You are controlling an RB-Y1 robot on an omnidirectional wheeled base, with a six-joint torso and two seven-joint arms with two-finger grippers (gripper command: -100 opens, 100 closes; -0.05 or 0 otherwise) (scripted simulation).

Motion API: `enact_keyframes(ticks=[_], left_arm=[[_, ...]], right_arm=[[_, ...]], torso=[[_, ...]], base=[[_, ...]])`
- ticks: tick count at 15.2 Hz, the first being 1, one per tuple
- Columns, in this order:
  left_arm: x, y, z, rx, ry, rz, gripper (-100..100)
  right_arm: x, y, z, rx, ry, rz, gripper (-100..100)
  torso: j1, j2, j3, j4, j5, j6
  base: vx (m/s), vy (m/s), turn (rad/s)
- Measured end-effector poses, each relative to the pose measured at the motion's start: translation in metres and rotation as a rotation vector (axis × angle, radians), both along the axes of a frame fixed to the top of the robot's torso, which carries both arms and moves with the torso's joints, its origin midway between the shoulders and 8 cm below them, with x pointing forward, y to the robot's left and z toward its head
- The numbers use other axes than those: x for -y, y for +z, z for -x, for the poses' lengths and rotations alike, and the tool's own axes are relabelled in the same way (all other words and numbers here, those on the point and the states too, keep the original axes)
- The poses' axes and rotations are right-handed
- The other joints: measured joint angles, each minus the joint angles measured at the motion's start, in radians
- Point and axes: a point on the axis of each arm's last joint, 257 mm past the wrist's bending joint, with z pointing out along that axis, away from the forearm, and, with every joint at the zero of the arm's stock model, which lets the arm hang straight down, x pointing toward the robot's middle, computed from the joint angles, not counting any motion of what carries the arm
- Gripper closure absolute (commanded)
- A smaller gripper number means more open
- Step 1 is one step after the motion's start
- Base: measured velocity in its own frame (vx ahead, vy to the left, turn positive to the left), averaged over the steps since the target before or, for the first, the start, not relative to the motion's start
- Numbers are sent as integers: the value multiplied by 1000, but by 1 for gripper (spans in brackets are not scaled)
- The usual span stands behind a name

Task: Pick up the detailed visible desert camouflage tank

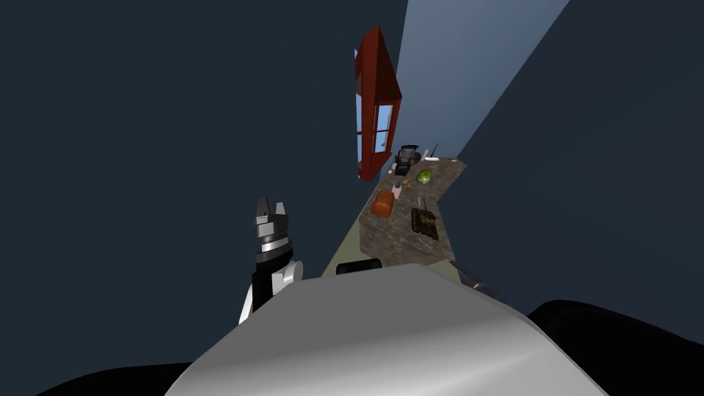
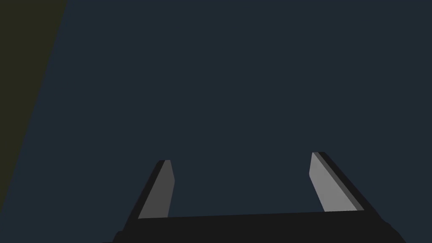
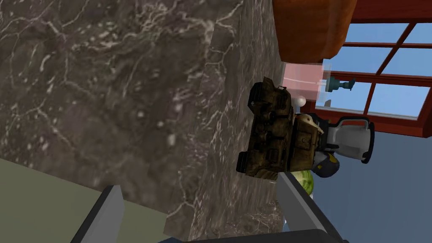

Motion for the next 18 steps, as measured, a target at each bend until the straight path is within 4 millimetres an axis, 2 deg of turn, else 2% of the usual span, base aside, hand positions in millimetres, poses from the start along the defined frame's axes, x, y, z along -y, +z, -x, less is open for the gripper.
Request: enact_keyframes(ticks=[4,10,17,18], left_arm=[[0,0,0,0,0,0,0],[0,0,0,0,0,0,0],[0,0,0,0,0,0,0],[0,0,0,0,0,0,0]], right_arm=[[25,-6,33,-99,-8,9,-100],[64,-7,104,-281,-27,26,-100],[103,11,174,-482,-45,46,-100],[107,14,184,-510,-45,49,-100]], torso=[[0,-1,-1,0,0,1],[0,-3,-2,-1,0,0],[-1,-6,-3,-1,0,-1],[-2,-6,-4,-1,0,0]], base=[[-12,-13,279],[3,-13,336],[20,-27,357],[-19,-20,76]])
